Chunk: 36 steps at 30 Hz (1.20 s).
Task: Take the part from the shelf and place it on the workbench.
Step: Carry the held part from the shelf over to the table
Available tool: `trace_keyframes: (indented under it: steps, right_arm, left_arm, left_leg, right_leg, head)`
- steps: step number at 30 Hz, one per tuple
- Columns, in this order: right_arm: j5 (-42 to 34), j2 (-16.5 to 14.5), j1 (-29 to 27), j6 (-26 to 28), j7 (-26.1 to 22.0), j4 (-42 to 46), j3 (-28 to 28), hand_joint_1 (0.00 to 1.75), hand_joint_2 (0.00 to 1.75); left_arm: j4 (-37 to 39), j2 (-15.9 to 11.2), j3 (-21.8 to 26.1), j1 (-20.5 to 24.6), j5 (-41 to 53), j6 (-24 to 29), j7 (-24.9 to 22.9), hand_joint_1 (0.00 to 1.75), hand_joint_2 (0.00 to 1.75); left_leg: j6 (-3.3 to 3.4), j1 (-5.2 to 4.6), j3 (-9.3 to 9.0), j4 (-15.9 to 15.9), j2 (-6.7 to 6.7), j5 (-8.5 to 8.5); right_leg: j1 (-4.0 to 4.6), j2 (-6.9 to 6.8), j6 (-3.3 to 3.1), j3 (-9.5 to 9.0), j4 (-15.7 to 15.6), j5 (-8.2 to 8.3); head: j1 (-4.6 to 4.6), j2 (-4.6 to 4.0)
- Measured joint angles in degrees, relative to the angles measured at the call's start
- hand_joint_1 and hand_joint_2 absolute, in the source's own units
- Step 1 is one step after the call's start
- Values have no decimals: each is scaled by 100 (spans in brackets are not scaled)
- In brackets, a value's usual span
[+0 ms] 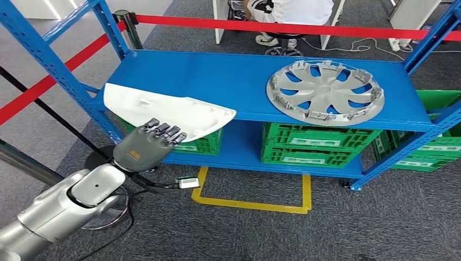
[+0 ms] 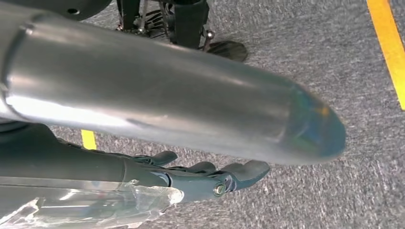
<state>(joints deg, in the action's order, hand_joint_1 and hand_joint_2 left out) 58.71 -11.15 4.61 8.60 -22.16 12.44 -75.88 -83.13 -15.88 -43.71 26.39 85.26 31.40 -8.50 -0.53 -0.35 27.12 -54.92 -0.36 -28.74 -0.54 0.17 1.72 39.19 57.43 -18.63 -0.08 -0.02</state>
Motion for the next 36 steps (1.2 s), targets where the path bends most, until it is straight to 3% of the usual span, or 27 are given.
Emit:
trace_keyframes:
  steps: [2,3,4,6,7,8,9,12,14,16,18,20,22,23,24,25,27,29,30,32,34,36]
  right_arm:
    - [0,0,-18,2,1,0,5,0,0]
    - [4,-2,-34,11,2,-1,6,0,0]
    - [13,-5,-48,26,3,-3,9,0,0]
    - [39,-12,-57,78,4,-6,17,0,0]
    - [50,-13,-54,103,5,-7,24,0,0]
    - [58,-13,-53,127,9,-7,30,0,0]
    - [67,-13,-55,147,13,-7,38,0,0]
    - [101,-15,-56,204,24,-8,68,0,0]
    - [133,-24,-58,244,32,-11,96,0,0]
    - [153,-29,-62,281,40,-15,113,0,0]
    - [158,-28,-54,302,44,-15,119,0,0]
    - [161,-28,-49,302,45,-15,125,0,0]
    - [166,-28,-52,295,48,-15,135,0,0]
    - [169,-28,-55,293,50,-15,141,0,0]
    - [173,-28,-56,293,52,-15,147,0,0]
    - [177,-28,-55,293,55,-15,151,0,0]
    - [181,-28,-48,296,56,-15,156,0,0]
    - [184,-28,-42,299,56,-15,163,0,0]
    - [185,-28,-40,300,57,-15,167,0,0]
    - [187,-28,-37,298,62,-15,176,0,0]
    - [186,-30,-38,291,67,-16,189,0,0]
    - [185,-32,-51,285,72,-18,196,0,0]
  left_arm:
    - [-8,16,41,-34,0,-2,7,175,175]
    - [-9,24,57,-52,0,0,22,175,175]
    - [-10,39,84,-71,0,4,52,175,175]
    - [-11,73,160,-131,0,13,139,175,175]
    - [-12,90,198,-173,0,15,176,175,175]
    - [-12,101,227,-213,0,14,197,175,175]
    - [-12,106,255,-246,0,13,207,175,175]
    - [-15,108,327,-272,0,5,199,175,175]
    - [-25,108,351,-257,0,-18,192,175,175]
    - [-33,108,359,-255,1,-77,195,175,175]
    - [-37,101,369,-260,1,-127,202,175,175]
    - [-40,92,381,-252,0,-147,201,175,175]
    - [-40,87,382,-249,0,-172,196,175,175]
    - [-40,85,379,-256,0,-182,193,175,175]
    - [-40,82,375,-262,0,-190,190,175,175]
    - [-40,79,374,-263,0,-193,185,175,175]
    - [-41,73,373,-243,0,-191,171,175,175]
    - [-45,69,373,-208,0,-188,151,175,175]
    - [-47,68,371,-197,0,-187,139,175,175]
    - [-49,59,368,-200,0,-178,121,175,175]
    - [-46,65,385,-213,0,-145,139,175,175]
    - [-43,103,413,-227,0,-113,185,175,175]
  left_leg:
    - [84,2,75,52,8,105]
    - [132,12,119,79,12,169]
    - [169,27,170,106,17,231]
    - [200,32,275,105,20,326]
    - [196,31,316,102,24,360]
    - [186,32,346,99,23,389]
    - [168,36,371,97,10,414]
    - [92,63,441,65,-64,465]
    - [36,61,494,21,-119,492]
    - [-17,57,535,-5,-202,528]
    - [-71,60,613,-120,-198,438]
    - [-125,65,858,-652,-107,94]
    - [-159,71,1211,-1455,-61,-278]
    - [-164,72,1313,-1708,-58,-341]
    - [-162,72,1316,-1757,-54,-293]
    - [-153,71,1204,-1579,-35,-144]
    - [-130,60,747,-792,142,217]
    - [-90,25,424,-186,337,366]
    - [-69,7,387,-78,367,360]
    - [1,6,433,-43,260,379]
    - [80,26,462,-22,145,425]
    - [140,30,496,-17,27,464]
  right_leg:
    - [-16,4,66,52,-60,54]
    - [-17,6,93,110,17,-59]
    - [-17,8,115,203,229,-270]
    - [-18,8,150,431,984,-776]
    - [-18,7,164,511,1348,-923]
    - [-19,7,174,505,1551,-964]
    - [-21,8,178,386,1518,-913]
    - [-52,161,184,-438,415,-678]
    - [-70,287,164,-736,-4,-712]
    - [-66,238,109,-747,-2,-734]
    - [-75,139,26,-719,9,-728]
    - [-80,39,-52,-690,5,-704]
    - [-69,-68,-89,-651,7,-686]
    - [-65,-124,-96,-636,8,-679]
    - [-62,-183,-100,-626,9,-673]
    - [-60,-242,-99,-624,9,-669]
    - [-48,-353,-83,-629,13,-664]
    - [-16,-452,-37,-624,21,-655]
    - [-2,-502,-6,-622,22,-647]
    - [-7,-572,61,-608,24,-644]
    - [-24,-386,121,-502,239,-814]
    - [-25,-114,144,-206,929,-1195]
  head:
    - [-16,0]
    - [-5,0]
    - [8,0]
    - [36,0]
    - [37,0]
    - [36,0]
    - [36,0]
    - [33,0]
    - [29,0]
    - [25,0]
    - [12,0]
    - [-6,0]
    - [-13,0]
    - [-14,0]
    - [-13,0]
    - [-14,0]
    - [-15,0]
    - [-18,0]
    - [-20,0]
    - [-22,0]
    - [-10,0]
    - [10,0]
